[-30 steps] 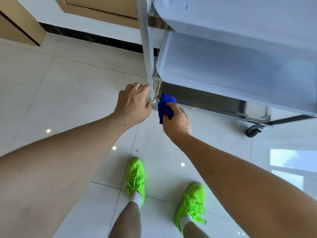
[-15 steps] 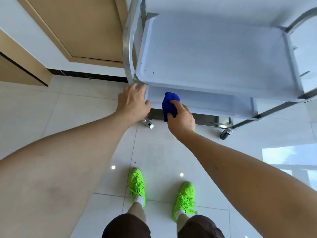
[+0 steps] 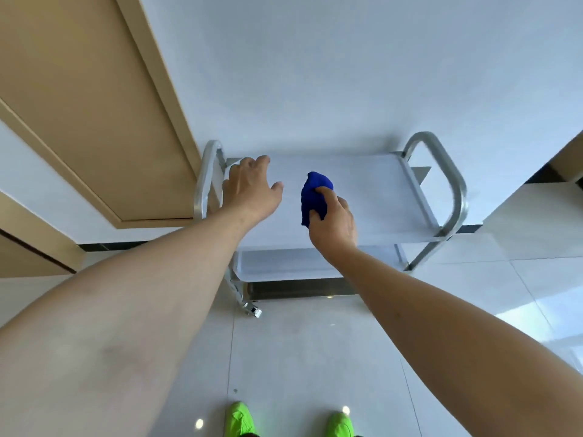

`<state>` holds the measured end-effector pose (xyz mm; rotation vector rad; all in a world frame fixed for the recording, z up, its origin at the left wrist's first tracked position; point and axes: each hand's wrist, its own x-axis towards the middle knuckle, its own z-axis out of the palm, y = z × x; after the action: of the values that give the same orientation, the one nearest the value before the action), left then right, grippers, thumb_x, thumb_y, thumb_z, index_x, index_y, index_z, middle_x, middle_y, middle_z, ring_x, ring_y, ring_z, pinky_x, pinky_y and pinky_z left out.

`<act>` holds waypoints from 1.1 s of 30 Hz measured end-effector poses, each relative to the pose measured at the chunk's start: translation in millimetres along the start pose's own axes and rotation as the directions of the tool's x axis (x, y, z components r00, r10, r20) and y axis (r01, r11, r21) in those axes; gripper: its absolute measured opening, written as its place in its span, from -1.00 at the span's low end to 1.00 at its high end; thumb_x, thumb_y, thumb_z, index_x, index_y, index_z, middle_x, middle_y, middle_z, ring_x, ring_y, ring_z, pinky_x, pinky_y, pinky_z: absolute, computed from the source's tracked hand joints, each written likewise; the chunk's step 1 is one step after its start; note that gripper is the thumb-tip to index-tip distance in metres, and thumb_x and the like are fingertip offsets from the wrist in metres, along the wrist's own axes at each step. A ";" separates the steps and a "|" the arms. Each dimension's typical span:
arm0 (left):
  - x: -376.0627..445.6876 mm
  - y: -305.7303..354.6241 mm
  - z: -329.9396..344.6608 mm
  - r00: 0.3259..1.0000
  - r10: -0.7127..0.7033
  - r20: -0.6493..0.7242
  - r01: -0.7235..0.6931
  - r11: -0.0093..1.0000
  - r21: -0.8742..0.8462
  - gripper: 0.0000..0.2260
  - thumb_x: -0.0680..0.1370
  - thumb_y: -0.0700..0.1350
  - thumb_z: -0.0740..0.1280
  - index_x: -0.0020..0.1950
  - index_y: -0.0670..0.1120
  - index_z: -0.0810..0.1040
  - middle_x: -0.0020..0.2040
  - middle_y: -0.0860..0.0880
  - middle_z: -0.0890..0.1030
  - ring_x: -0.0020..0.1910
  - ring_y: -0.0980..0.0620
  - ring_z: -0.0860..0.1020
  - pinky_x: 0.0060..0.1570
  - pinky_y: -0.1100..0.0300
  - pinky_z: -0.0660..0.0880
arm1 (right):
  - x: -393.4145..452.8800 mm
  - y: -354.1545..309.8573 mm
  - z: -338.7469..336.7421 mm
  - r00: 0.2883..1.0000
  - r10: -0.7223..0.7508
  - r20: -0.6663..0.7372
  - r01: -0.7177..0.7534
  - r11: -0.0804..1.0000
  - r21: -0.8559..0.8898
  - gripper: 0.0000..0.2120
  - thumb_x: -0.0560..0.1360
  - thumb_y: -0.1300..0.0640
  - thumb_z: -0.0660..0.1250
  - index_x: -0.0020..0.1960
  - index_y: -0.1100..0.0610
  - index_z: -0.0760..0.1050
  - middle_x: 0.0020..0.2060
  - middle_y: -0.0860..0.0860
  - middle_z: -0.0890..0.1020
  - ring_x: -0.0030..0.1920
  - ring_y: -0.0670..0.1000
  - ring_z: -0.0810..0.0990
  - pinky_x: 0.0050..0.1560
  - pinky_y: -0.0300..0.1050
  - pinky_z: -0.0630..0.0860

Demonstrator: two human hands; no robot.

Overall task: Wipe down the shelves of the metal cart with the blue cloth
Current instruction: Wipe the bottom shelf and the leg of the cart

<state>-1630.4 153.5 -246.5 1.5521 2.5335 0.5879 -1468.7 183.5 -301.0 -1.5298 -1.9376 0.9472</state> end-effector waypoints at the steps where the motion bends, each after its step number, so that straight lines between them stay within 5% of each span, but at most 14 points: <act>1: 2.3 15.6 -7.0 1.000 0.007 -0.014 -0.008 1.000 -0.019 -0.51 0.56 0.12 0.25 0.44 -0.02 0.32 0.39 -0.10 0.40 0.35 -0.17 0.35 0.22 -0.10 0.42 | 1.5 -1.5 -15.6 1.000 -0.010 -0.025 0.011 1.000 0.020 -0.53 0.57 0.16 0.17 0.43 -0.17 0.30 0.29 -0.02 0.45 -0.07 0.06 0.52 -0.15 -0.04 0.47; 17: 29.6 239.8 -30.7 0.951 0.295 -0.090 -0.297 0.955 -0.015 -0.50 0.57 0.14 0.24 0.47 0.00 0.29 0.43 -0.08 0.38 0.38 -0.14 0.31 0.26 -0.06 0.37 | 33.4 44.4 -230.9 0.954 -0.068 -0.292 0.091 0.994 0.064 -0.57 0.59 0.11 0.15 0.41 -0.21 0.29 0.30 -0.12 0.41 -0.07 -0.01 0.54 -0.15 -0.04 0.51; 33: 182.3 348.4 40.7 0.902 0.429 -0.038 -0.431 0.900 -0.066 -0.49 0.58 0.15 0.21 0.49 0.03 0.26 0.44 -0.02 0.35 0.39 -0.07 0.30 0.27 0.01 0.36 | 190.9 89.8 -305.7 0.899 -0.016 -0.437 0.018 1.000 -0.001 -0.57 0.62 0.12 0.17 0.46 -0.11 0.32 0.30 -0.18 0.43 0.00 -0.09 0.52 -0.09 -0.17 0.41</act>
<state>-1414.0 463.9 -132.0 2.1032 2.1529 0.7359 -1234.3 446.2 -182.7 -1.5605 -1.6199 0.5342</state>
